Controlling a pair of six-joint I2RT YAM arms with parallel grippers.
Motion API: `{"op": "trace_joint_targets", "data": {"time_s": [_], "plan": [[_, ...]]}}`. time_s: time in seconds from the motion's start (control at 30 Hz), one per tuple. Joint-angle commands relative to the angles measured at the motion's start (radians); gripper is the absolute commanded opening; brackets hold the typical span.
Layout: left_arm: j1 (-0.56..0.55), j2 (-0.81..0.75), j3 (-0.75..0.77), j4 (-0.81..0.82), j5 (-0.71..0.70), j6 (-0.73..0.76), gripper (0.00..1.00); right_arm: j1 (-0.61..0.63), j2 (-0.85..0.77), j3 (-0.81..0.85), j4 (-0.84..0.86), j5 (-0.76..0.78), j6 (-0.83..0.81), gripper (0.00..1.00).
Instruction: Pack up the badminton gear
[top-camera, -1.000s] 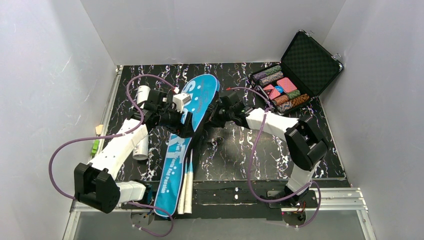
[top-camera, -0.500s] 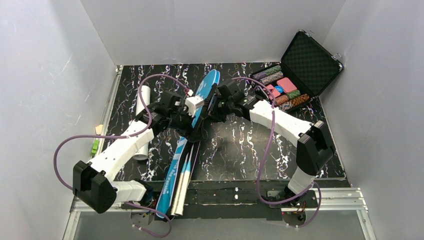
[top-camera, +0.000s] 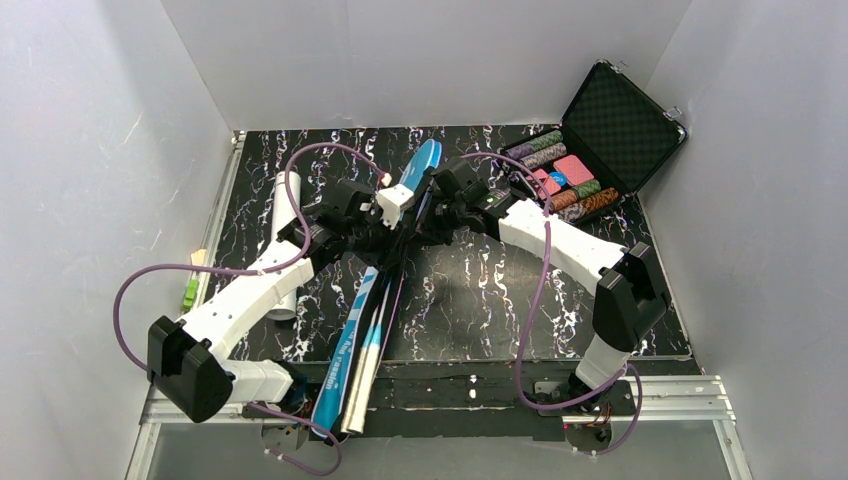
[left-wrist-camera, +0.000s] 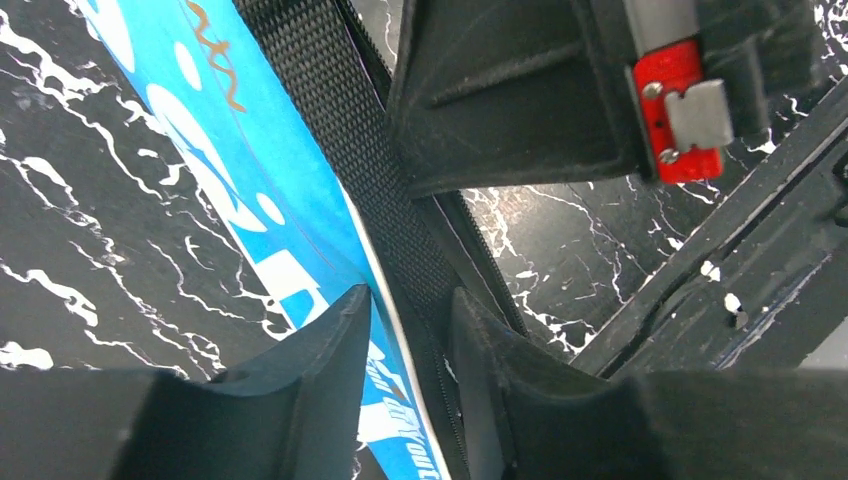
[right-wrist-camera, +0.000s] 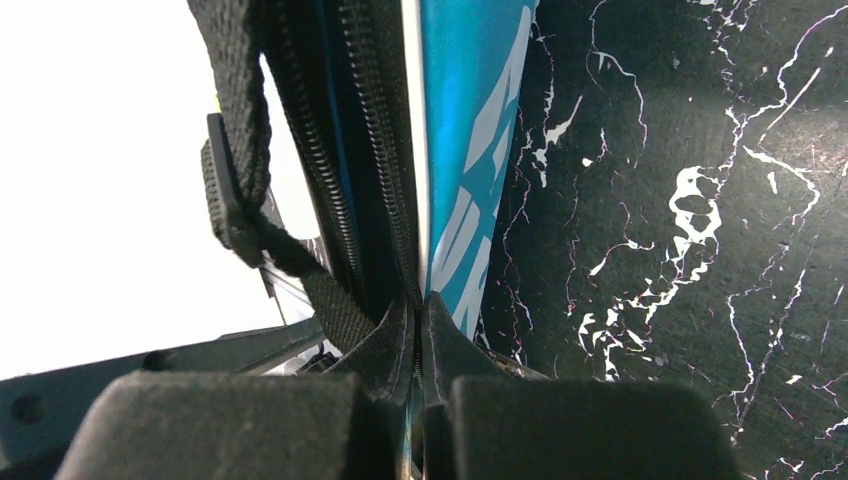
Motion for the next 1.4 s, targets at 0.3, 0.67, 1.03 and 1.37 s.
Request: {"op": "trace_joint_targets", "data": {"time_s": [0.3,0.67,1.03,1.37], "plan": [[-0.020,0.000,0.114,0.019,-0.011,-0.003,0.00,0.009,-0.019,0.051,0.034,-0.032,0.004,0.01],[-0.020,-0.005,0.204,-0.064,0.117,-0.042,0.00,0.007,-0.011,0.036,0.038,-0.030,-0.001,0.01],[0.031,0.026,0.412,-0.319,0.379,-0.081,0.00,-0.017,0.003,0.032,0.006,0.016,-0.019,0.01],[0.252,0.205,0.564,-0.511,0.859,-0.136,0.00,-0.047,0.046,0.051,-0.017,0.032,-0.035,0.01]]}}
